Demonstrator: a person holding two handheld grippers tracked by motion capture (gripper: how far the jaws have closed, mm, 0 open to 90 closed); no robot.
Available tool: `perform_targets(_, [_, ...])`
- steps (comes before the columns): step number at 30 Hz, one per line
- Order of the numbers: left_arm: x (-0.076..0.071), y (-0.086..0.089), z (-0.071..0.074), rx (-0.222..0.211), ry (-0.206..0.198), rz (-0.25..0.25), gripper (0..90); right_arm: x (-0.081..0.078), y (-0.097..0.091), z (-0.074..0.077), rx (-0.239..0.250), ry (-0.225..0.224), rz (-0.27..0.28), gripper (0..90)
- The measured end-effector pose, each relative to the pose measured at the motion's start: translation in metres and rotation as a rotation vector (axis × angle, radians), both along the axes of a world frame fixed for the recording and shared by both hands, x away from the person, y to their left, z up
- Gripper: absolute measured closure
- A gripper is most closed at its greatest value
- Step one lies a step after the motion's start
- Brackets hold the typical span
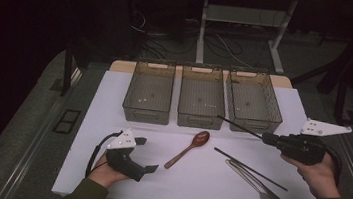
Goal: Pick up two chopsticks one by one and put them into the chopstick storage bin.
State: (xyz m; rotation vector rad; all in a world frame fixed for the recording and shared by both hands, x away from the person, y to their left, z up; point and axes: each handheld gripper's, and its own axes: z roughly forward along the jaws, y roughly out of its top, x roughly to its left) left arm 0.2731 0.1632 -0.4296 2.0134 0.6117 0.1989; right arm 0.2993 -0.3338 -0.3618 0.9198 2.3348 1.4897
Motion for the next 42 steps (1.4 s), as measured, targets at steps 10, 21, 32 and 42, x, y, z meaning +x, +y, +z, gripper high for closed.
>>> perform_targets(10, [0.001, 0.0, 0.001, -0.014, -0.007, 0.0, 0.0, 0.017, 0.026, 0.014, -0.011, -0.015, -0.015, 85.0])
perform_targets(21, [0.001, 0.0, 0.003, -0.02, -0.008, -0.001, 0.0, 0.043, 0.066, 0.028, -0.028, -0.021, -0.009, 85.1])
perform_targets(32, [0.001, 0.0, 0.002, -0.011, -0.007, -0.001, 0.0, 0.065, 0.106, 0.039, -0.055, -0.027, 0.007, 85.1])
perform_targets(42, [0.002, 0.001, 0.002, -0.016, -0.003, 0.0, 0.0, 0.084, 0.145, 0.039, -0.072, -0.013, 0.027, 85.0])
